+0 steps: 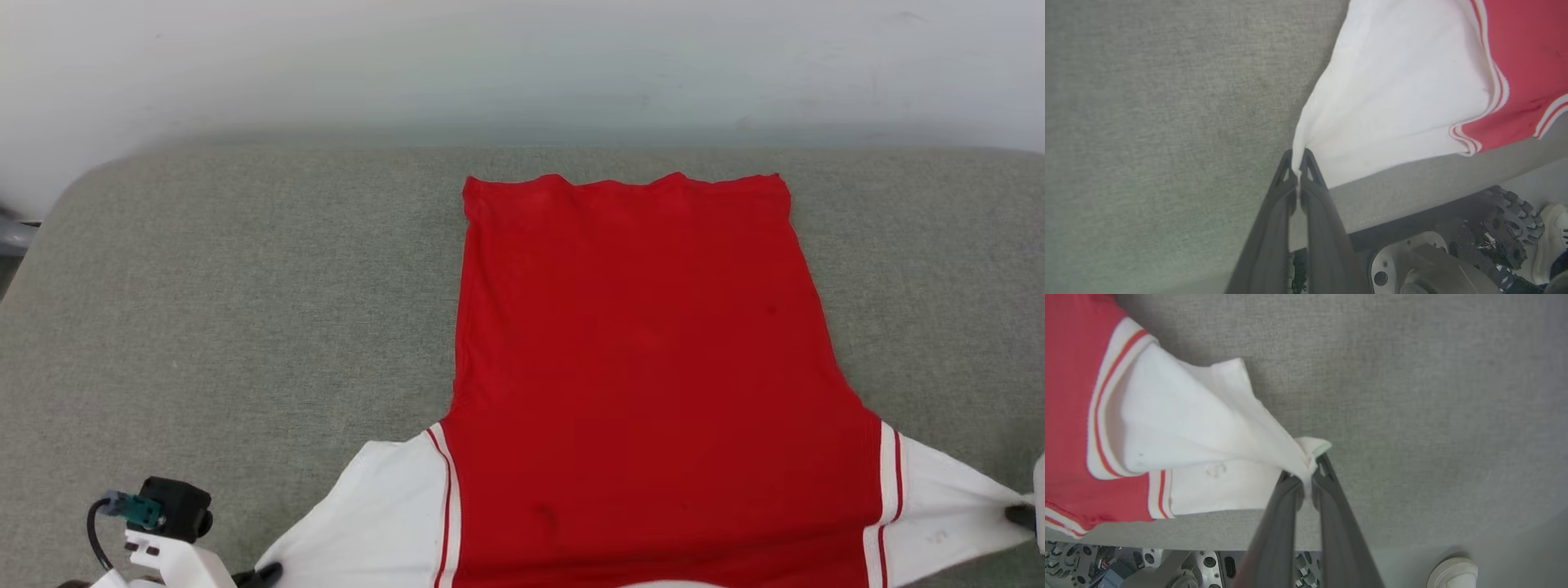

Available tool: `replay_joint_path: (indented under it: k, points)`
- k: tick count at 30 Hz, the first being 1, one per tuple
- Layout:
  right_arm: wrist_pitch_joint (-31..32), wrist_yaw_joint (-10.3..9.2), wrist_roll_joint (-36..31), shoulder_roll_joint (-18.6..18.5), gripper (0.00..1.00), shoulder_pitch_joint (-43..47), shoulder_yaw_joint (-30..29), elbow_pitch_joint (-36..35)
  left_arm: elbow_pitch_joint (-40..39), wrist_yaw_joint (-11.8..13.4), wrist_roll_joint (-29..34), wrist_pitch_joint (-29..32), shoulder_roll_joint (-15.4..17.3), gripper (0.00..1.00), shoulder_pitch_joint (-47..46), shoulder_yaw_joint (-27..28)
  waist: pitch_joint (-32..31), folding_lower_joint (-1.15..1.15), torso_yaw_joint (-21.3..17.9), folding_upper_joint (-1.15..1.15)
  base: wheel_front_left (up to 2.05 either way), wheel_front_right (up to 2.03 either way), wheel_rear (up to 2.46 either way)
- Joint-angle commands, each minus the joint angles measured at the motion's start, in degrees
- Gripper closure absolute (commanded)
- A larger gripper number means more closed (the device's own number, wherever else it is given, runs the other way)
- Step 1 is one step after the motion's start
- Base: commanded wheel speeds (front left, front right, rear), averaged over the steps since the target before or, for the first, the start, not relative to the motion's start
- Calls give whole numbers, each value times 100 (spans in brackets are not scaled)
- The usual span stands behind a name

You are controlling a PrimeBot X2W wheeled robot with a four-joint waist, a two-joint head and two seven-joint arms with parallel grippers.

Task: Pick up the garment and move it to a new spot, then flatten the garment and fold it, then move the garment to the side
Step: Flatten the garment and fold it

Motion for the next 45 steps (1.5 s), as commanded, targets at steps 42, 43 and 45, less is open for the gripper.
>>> replay_joint_path:
  k: [42,43,45]
  points:
    - [1583,-10,-1169,-2,0,-3693,-553,-1249,-3364,264,1017,363,-66,100,-786,-428,2651,1,1719,-1,0,0,0]
    - [1608,-10,-1246,-30,0,-3797,-586,-1182,-3363,244,1021,363,-93,100,-814,-443,2700,1,1771,-1,0,0,0]
    - [1621,-10,-1406,-71,0,-3971,-628,-1052,-3330,211,1018,349,-134,100,-852,-470,2775,1,1864,-1,0,0,0]
